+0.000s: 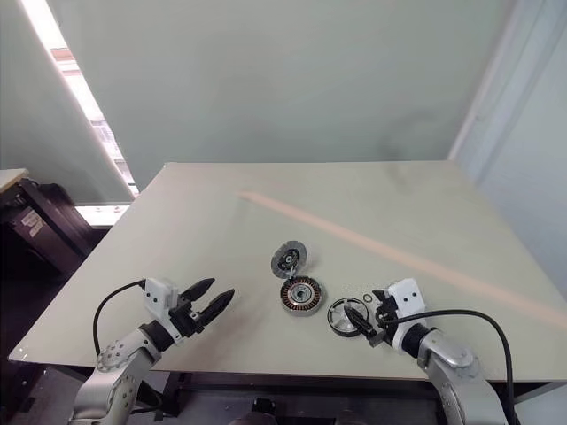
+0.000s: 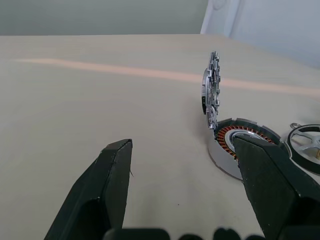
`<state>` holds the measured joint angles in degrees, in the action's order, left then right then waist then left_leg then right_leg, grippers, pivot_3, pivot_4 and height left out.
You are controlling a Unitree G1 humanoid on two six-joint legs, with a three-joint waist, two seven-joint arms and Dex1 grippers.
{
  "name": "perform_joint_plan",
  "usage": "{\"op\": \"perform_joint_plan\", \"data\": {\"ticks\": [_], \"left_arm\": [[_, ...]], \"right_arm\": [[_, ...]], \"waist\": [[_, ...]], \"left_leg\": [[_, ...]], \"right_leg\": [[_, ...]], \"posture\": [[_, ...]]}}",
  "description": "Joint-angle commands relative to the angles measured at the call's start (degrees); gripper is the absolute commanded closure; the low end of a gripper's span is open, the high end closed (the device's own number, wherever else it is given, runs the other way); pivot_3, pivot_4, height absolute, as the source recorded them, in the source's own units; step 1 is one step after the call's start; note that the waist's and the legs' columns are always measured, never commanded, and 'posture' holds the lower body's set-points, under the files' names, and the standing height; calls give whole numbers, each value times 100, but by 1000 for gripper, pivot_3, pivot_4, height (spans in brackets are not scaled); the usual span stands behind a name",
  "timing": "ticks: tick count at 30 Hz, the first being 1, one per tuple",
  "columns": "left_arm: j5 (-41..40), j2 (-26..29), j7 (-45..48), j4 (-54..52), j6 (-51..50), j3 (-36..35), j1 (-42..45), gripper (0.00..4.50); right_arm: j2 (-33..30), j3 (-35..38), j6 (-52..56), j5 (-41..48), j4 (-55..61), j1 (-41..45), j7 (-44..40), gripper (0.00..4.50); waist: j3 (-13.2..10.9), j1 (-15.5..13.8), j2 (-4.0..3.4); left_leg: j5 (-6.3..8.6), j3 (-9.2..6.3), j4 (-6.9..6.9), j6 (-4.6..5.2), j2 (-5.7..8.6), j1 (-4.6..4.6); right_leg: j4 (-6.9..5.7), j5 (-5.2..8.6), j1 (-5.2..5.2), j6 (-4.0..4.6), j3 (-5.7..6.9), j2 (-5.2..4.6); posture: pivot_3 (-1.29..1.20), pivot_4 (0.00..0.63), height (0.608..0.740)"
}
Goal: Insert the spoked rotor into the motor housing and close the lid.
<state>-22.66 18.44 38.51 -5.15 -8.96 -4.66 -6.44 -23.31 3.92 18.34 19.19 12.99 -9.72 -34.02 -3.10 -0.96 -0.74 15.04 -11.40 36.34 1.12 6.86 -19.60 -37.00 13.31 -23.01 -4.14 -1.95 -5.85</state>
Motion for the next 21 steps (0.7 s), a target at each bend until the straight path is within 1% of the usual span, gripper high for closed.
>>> {"op": "perform_joint_plan", "data": {"ticks": [1, 11, 18, 21], "left_arm": [[16, 33, 53, -165, 108, 41, 107, 1103], [14, 96, 60, -225, 28, 56, 155, 1103], [95, -87, -107, -334, -74, 328, 395, 1103], [120, -58, -12, -294, -49, 408, 422, 1103]], "right_arm": [[37, 56, -54, 60, 296, 49, 64, 0], [286, -99, -41, 6, 405, 127, 384, 0], [274, 190, -60, 195, 165, 218, 429, 0], [295, 309, -67, 192, 33, 307, 545, 0]], "waist": [[0, 6, 0], [0, 3, 0], [0, -4, 1], [1, 8, 1]], "left_leg": [[0, 2, 0, 0, 0, 0], [1, 7, 0, 1, -1, 0], [2, 7, 13, 4, 1, -1], [4, 11, 20, 7, 3, 0]], "right_leg": [[0, -1, -1, 0, -2, 1], [0, -2, -5, -2, -9, 2], [0, -6, 0, -8, -10, 2], [0, -10, 4, -13, -14, 2]], "posture": [[0, 0, 740], [0, 0, 740], [0, 0, 740], [0, 0, 740]]}}
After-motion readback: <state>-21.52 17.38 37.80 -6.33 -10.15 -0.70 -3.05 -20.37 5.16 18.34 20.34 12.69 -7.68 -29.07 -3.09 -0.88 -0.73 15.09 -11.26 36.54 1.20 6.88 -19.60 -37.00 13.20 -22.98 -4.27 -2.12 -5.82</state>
